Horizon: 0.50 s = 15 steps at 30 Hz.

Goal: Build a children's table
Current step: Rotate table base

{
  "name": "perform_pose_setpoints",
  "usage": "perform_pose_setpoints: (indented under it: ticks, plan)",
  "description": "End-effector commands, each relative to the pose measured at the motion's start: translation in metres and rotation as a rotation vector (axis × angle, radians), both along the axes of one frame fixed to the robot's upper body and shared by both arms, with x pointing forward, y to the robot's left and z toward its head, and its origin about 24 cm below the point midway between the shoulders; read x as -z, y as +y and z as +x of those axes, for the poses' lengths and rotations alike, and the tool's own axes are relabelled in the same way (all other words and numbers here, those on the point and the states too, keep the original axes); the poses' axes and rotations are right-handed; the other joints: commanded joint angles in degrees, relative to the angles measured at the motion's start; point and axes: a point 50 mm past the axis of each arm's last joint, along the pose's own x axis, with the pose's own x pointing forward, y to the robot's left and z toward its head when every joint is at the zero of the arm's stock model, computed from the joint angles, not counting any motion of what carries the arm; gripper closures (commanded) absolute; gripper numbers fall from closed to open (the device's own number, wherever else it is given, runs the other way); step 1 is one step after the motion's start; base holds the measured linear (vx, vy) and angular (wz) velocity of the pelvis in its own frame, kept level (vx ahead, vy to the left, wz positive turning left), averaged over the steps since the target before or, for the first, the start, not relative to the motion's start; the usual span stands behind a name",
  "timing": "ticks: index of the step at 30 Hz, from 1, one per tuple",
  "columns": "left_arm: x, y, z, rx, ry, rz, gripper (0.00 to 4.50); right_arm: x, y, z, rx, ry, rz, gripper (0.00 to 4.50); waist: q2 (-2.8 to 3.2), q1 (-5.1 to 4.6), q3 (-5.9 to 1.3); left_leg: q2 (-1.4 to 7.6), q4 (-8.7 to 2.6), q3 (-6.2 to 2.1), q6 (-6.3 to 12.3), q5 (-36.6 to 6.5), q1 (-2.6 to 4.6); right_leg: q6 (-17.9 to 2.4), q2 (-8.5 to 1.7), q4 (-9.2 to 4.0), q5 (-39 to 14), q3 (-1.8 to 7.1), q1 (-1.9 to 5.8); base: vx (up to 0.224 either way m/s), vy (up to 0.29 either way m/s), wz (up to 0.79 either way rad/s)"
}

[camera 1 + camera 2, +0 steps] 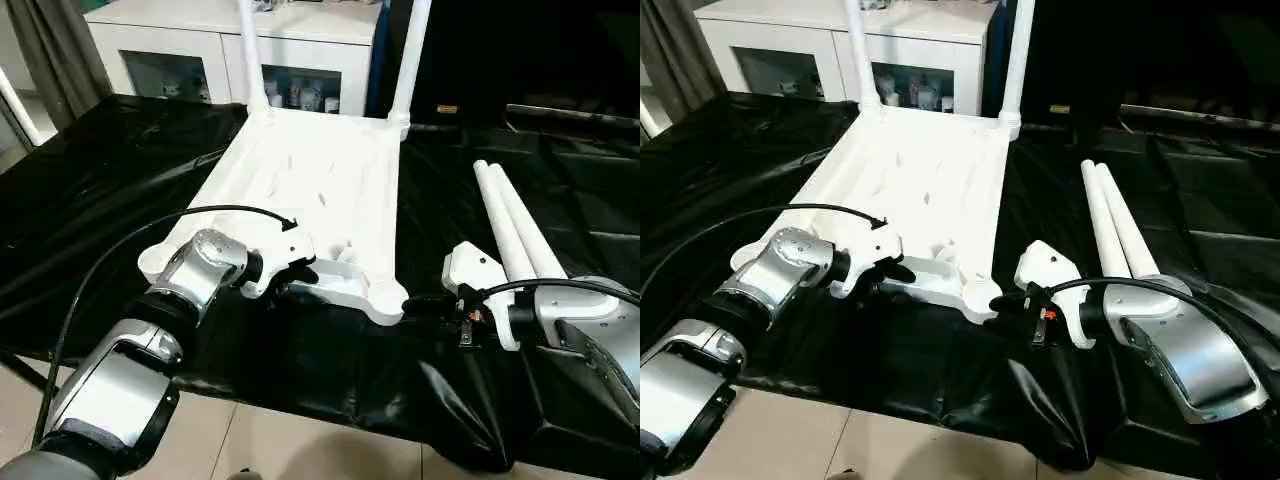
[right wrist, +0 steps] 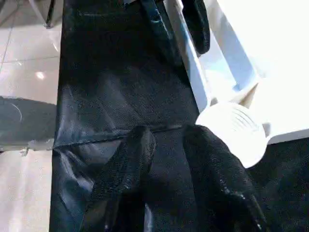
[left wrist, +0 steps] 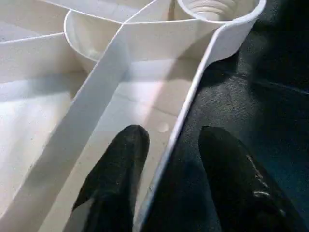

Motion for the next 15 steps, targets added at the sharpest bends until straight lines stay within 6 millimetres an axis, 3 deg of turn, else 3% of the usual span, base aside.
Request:
perform_pose_setpoints:
  ticks: [1,9,15]
  plan:
    - [-0.0055,0.0026,0.0025,0.001,-0.016,-0.007,2.63,-0.0021,0.0047,-0.0012,-0.028,-0.023,-0.007,3.18,-0.02,0.20,-4.03,0.96,-3.80,0.30,3.57,-10.21,-0.09,-5.01,-3.54,-4.43,-21.32,2.99,3.92,0.000,0.000,0.00]
    - [-0.0040,0.0043,0.0015,0.002,-0.004,-0.009,3.33,-0.0015,0.0046,-0.0007,-0.029,-0.022,-0.013,3.18,0.03,0.32,-4.05,0.97,-3.86,0.23,3.22,-10.49,-0.18,-4.42,-3.51,-4.45,-21.37,2.96,3.95,0.000,0.000,0.00]
    - [-0.0002,0.0078,-0.0023,0.006,0.012,-0.002,3.82,-0.0003,0.0042,-0.0008,-0.029,-0.021,-0.016,3.18,0.13,0.31,-4.17,1.19,-3.92,0.13,3.36,-9.71,-0.27,-5.44,-3.58,-4.04,-18.83,3.13,4.03,0.000,0.000,0.00]
